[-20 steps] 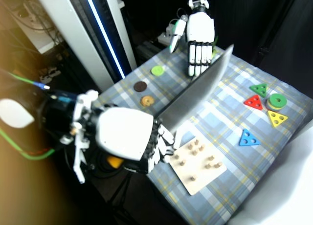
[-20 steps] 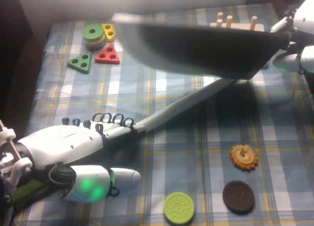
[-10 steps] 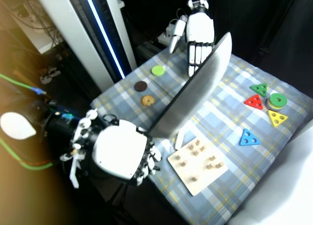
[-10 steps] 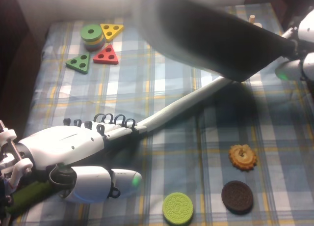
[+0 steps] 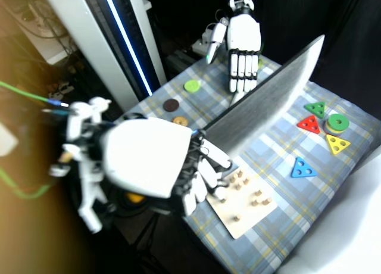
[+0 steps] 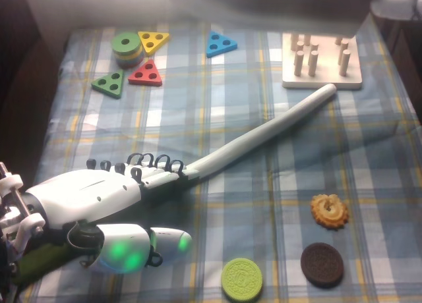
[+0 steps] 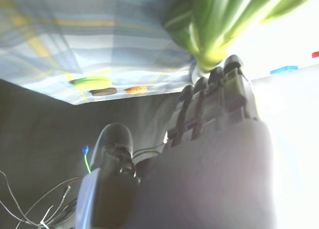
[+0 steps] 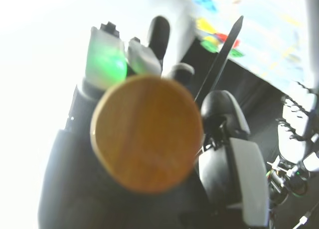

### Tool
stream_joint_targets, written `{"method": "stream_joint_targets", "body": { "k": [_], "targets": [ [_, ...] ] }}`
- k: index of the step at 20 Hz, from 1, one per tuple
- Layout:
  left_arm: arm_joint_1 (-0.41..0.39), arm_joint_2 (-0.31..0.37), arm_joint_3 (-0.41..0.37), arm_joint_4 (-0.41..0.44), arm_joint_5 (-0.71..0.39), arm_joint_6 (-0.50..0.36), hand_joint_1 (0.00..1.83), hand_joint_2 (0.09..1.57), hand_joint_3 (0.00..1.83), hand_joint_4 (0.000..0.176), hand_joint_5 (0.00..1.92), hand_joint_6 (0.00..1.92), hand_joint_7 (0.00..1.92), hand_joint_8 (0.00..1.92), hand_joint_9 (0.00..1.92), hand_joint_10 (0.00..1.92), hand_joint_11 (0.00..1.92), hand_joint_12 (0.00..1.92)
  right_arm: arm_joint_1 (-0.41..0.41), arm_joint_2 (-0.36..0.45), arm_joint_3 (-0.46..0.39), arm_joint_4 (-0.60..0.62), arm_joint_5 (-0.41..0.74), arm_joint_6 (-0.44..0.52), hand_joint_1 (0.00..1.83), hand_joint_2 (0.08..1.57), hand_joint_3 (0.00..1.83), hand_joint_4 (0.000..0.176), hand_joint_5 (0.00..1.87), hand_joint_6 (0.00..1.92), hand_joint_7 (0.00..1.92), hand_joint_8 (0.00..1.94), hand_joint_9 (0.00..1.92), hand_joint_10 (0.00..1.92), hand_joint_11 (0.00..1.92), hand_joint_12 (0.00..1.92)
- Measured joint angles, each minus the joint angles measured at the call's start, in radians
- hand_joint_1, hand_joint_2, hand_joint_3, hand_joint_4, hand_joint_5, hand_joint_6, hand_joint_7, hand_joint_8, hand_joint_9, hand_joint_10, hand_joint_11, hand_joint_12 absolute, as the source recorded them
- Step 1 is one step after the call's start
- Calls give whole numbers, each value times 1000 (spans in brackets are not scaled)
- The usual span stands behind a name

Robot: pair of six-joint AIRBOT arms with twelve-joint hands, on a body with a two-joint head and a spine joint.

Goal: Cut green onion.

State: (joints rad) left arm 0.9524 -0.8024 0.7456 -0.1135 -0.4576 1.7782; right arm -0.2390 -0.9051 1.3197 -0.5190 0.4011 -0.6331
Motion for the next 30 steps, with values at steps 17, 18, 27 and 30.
{"method": "stream_joint_targets", "body": {
  "k": [17, 18, 27, 30],
  "targets": [
    [29, 98, -76, -61, -195, -1, 0, 1351, 24, 176, 0, 0, 0, 0, 0, 0, 0, 0, 14, -11, 39, 27, -122, -57, 89, 1563, 4, 65, 811, 1921, 1105, 1941, 1304, 1921, 1391, 1921],
    [34, 109, -84, -62, -227, -7, 16, 1352, 18, 176, 0, 0, 0, 0, 0, 0, 0, 0, 14, -11, 39, 20, -130, -56, 92, 1563, 2, 66, 817, 1921, 1100, 1941, 1281, 1921, 1364, 1921],
    [58, 159, -100, -60, -402, -80, 0, 1333, 0, 176, 0, 0, 0, 0, 0, 0, 0, 0, 14, -12, 38, -44, -162, -57, 143, 1555, 1, 172, 752, 1921, 1074, 1941, 1226, 1921, 1310, 1921],
    [63, 159, -100, -72, -401, -81, 0, 1343, 3, 176, 0, 0, 0, 0, 0, 0, 0, 0, 14, -10, 36, -47, -175, -56, 151, 1559, 2, 62, 644, 1921, 1048, 1941, 1264, 1921, 1418, 1921]
  ]
}}
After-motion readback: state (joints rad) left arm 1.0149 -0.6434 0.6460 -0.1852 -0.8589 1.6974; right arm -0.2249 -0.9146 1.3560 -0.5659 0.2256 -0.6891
